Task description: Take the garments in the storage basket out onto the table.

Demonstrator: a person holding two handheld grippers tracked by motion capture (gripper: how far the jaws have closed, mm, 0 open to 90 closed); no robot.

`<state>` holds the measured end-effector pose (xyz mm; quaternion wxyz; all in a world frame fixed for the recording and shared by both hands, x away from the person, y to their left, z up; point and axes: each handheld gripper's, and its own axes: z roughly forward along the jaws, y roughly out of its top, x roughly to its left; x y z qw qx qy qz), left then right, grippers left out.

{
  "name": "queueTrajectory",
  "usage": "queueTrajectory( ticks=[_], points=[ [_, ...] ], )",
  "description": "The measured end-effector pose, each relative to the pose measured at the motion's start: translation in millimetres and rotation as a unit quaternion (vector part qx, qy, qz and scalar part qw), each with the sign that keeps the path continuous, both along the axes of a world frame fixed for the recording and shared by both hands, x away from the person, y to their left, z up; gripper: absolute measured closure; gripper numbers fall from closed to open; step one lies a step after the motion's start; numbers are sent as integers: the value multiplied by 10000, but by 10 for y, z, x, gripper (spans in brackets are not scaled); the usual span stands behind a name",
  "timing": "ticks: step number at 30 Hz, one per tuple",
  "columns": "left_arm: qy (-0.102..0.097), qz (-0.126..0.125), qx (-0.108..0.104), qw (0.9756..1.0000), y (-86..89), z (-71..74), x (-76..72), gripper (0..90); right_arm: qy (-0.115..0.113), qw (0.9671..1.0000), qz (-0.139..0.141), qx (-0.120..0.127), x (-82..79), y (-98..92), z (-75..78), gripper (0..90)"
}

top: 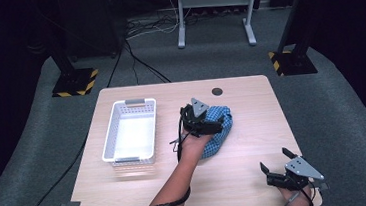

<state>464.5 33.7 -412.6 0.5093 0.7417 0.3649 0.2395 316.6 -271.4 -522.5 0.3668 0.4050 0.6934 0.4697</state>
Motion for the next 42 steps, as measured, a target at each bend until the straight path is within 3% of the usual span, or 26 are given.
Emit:
queueTrajectory(
  ticks=[18, 42],
  points=[
    [-52, 97, -64, 9999, 194, 98, -65, 7, 32, 10000, -25, 11, 6, -1, 1, 38],
    [-37, 820, -129, 9965, 1156, 121, -277, 7, 36, 10000, -60, 33, 7, -5, 1, 36]
  ],
)
